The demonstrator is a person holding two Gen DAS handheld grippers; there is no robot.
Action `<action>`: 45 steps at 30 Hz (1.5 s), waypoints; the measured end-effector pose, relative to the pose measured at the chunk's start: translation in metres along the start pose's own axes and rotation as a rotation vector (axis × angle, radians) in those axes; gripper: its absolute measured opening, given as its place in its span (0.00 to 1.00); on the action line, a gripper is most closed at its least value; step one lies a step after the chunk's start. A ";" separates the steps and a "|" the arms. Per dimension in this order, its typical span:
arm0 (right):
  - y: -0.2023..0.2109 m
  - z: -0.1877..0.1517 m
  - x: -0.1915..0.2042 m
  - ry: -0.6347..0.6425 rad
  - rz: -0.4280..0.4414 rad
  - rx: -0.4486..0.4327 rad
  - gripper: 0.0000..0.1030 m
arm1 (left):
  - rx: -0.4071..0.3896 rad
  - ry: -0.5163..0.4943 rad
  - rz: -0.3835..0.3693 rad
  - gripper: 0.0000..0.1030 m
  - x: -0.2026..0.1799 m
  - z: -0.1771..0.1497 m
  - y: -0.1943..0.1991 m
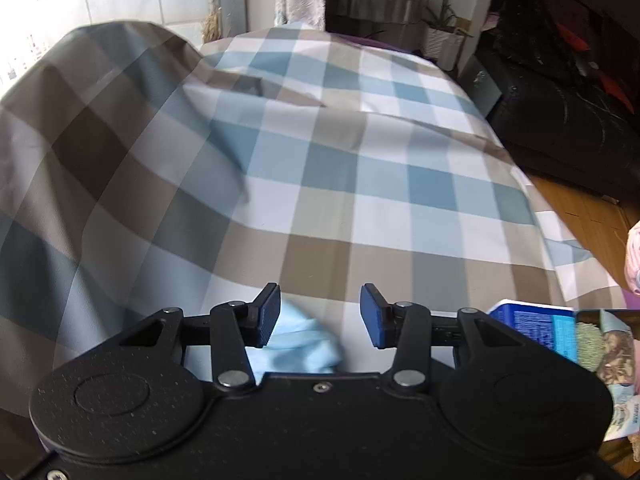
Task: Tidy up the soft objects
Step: 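Lift the face mask and pink scrunchie and carry both over the gold tray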
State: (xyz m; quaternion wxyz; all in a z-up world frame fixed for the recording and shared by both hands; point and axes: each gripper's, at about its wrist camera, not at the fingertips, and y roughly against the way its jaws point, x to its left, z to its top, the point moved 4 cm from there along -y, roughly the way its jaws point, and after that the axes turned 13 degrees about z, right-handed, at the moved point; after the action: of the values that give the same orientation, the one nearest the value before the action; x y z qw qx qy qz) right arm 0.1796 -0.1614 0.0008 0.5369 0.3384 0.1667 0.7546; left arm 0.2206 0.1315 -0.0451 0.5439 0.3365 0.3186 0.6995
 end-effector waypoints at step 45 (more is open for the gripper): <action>-0.018 -0.057 -0.025 -0.053 0.009 0.109 0.41 | 0.165 0.008 0.122 0.55 0.026 -0.046 -0.083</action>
State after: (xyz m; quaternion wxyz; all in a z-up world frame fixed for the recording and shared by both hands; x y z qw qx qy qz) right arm 0.1573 -0.1719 -0.0594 0.5186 0.3875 0.1918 0.7376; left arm 0.2239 0.1701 -0.1359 0.4697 0.3963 0.3561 0.7040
